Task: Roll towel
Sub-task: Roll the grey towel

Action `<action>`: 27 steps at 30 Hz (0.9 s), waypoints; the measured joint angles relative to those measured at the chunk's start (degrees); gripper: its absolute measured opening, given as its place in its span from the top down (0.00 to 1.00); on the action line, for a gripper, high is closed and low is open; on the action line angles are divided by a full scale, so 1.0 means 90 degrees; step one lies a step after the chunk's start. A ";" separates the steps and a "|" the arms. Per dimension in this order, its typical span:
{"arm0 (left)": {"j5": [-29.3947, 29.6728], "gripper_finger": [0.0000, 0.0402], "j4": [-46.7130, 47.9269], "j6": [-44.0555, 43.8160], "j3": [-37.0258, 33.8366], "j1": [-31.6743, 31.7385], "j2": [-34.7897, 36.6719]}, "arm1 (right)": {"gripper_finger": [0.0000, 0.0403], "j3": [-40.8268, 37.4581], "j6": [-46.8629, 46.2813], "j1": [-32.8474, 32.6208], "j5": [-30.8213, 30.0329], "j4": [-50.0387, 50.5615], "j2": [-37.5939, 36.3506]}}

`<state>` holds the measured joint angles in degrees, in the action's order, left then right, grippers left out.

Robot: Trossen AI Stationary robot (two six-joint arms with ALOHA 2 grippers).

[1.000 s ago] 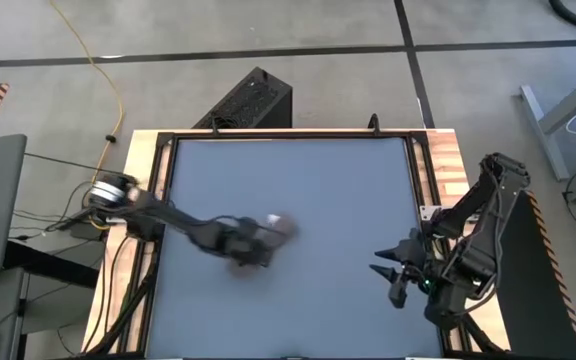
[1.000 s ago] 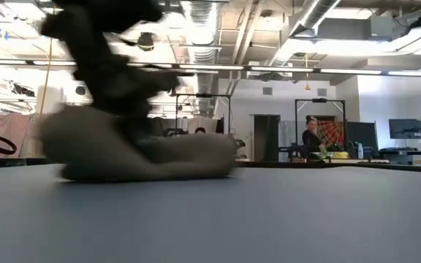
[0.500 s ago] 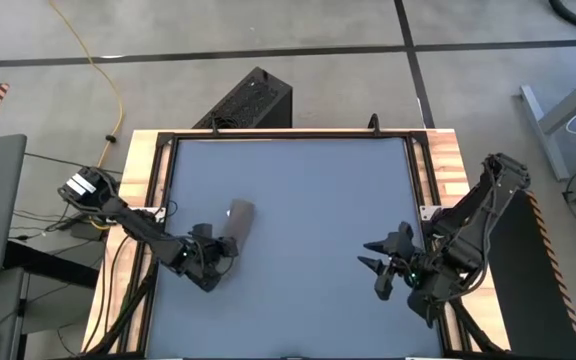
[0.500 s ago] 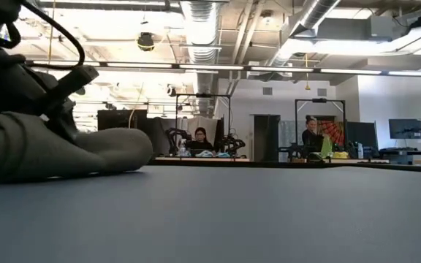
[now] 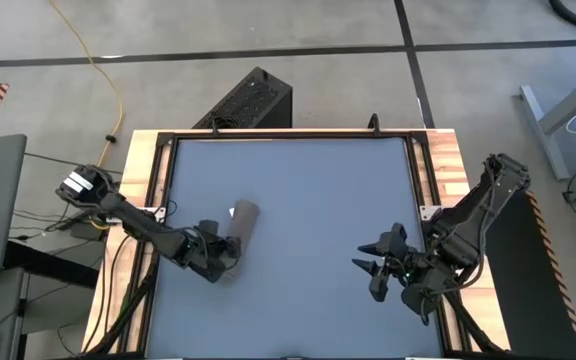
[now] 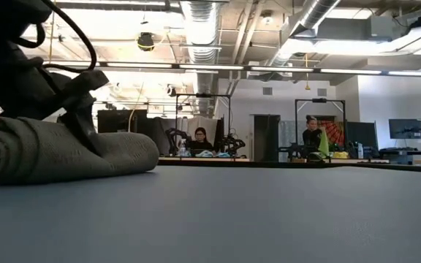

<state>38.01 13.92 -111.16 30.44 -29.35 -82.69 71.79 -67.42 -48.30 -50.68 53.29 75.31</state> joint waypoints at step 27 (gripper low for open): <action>-0.1274 0.37 0.2413 0.4807 0.1540 0.2316 0.2166 | 0.53 0.0002 0.0046 -0.0004 0.0523 -0.0033 0.0000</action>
<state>26.54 35.64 -67.90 44.30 -8.51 -63.19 71.81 -67.01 -48.34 -45.97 53.00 75.31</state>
